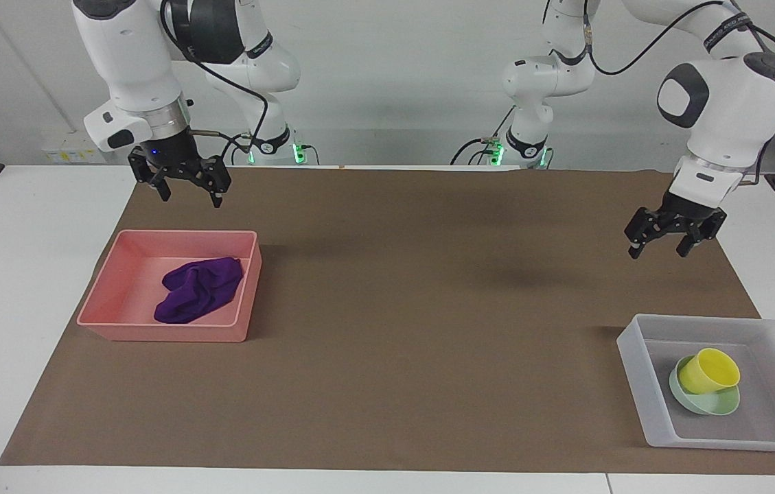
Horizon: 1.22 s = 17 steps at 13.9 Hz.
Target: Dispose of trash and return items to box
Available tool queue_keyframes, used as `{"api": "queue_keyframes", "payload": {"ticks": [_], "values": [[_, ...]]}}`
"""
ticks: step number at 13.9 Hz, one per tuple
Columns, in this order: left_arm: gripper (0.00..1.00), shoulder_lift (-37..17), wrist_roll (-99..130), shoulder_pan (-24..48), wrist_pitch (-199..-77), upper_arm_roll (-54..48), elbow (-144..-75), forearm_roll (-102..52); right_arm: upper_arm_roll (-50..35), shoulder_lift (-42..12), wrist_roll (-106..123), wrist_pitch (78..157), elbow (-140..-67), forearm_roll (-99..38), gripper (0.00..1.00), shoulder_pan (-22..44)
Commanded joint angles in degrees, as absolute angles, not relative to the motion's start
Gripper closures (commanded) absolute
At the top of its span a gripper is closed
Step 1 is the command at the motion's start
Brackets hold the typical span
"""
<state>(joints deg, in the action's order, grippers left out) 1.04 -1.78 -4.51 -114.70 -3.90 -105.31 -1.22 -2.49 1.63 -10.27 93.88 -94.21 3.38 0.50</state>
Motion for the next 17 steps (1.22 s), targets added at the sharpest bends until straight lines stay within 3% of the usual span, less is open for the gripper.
{"api": "queue_keyframes", "payload": {"ticks": [1,5,17], "values": [[0.00,2.82,-2.64,-4.13,-110.32,-3.52,-104.96,-0.44,-2.46,0.70,-9.06,88.53,-88.70,-0.77,0.00,-0.79],[0.00,0.44,-3.08,-4.66,-100.92,-3.60,-95.64,-0.35,-2.02,0.70,-8.35,85.61,-86.57,-1.23,0.00,-1.14],[0.00,2.11,-2.20,-4.57,-98.96,-3.78,-98.35,3.43,-1.58,2.20,-1.32,86.39,-89.55,1.76,0.00,-2.11]]}}
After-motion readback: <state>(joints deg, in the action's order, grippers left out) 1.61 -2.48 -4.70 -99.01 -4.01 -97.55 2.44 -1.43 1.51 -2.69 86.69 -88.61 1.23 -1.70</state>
